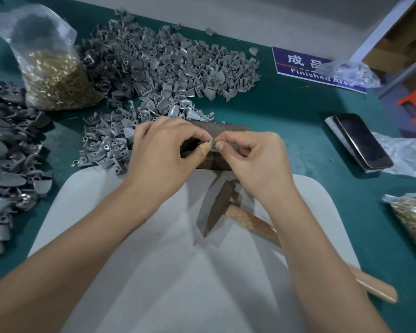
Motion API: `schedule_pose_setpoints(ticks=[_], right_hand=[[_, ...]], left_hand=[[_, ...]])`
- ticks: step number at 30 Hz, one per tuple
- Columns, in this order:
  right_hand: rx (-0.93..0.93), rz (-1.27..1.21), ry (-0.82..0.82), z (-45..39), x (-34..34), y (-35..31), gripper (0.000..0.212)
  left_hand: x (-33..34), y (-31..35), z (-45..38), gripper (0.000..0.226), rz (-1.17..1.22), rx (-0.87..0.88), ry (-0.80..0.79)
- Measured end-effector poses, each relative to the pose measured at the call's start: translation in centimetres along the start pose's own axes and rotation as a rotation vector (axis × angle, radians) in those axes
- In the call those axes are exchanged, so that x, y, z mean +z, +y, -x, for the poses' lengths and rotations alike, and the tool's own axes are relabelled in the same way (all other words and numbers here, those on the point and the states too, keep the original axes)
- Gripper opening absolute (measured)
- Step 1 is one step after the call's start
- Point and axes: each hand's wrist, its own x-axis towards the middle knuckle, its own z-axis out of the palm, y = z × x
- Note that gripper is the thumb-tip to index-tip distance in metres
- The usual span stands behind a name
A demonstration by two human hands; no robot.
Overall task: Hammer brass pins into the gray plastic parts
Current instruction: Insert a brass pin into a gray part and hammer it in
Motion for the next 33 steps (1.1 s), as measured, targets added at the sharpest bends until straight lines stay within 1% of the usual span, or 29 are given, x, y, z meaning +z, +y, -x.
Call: schedule_pose_setpoints(ticks=[5, 12, 15, 19, 23, 27, 30, 33], right_hand=[[0.03, -0.058, 0.012, 0.2, 0.1, -0.1, 0.007], [0.075, -0.058, -0.089, -0.4, -0.2, -0.3, 0.01], [0.058, 0.012, -0.088, -0.4, -0.6, -0.6, 0.012], [0.033, 0.18, -0.06, -0.5, -0.7, -1.3, 0.008], [0.042, 0.215, -0.061, -0.6, -0.7, -1.4, 0.009], [-0.003, 0.288, -0.021, -0.5, -0.5, -1.8, 0.011], [0.038, 0.19, -0.05, -0.6, -0.4, -1.3, 0.01], [0.065, 0.033, -0.079, -0.6, -0.4, -0.7, 0.019]], left_hand=[[0.0, -0.2, -0.1, 0.008, 0.01, -0.004, -0.005], [0.2, 0.1, 0.0, 0.008, 0.041, -0.019, -0.003], [0.1, 0.1, 0.0, 0.009, 0.091, -0.023, -0.005], [0.0, -0.2, -0.1, 0.01, 0.15, -0.035, -0.022], [0.1, -0.3, -0.2, 0.009, 0.171, -0.036, -0.025], [0.2, -0.5, -0.3, 0.01, 0.192, -0.022, -0.015], [0.1, -0.5, -0.4, 0.009, 0.198, -0.017, -0.016], [0.2, -0.7, -0.5, 0.01, 0.195, -0.014, -0.021]])
